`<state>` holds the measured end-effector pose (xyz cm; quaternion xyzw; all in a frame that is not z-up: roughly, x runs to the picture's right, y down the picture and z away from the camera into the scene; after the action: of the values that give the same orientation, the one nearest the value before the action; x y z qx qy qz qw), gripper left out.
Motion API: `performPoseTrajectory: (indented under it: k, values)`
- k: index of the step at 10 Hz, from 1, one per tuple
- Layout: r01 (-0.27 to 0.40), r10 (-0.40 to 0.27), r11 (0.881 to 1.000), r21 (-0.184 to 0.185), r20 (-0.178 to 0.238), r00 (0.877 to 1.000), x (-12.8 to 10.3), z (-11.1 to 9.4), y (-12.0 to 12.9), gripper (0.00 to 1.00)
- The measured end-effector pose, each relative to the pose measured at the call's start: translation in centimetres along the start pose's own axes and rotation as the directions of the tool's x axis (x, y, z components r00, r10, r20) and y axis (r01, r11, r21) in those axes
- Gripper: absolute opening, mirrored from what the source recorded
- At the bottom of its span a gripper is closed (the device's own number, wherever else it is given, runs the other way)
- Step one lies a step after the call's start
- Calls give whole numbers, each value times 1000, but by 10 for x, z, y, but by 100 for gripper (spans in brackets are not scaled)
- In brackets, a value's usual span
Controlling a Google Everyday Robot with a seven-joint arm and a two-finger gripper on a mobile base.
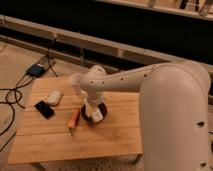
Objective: Place the bottle in the ceramic bowl
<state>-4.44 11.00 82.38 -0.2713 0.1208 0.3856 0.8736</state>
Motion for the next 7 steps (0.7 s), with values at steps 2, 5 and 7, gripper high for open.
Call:
performPoseTrajectory:
  k: [2,5,7]
  values:
    - [-34,34,999,-12,25,999,-4,-12,-9,80]
    - [-82,83,993,-90,9,997,4,-23,-18,80]
    - [-89,90,991,-101,2,996,5,-24,-18,80]
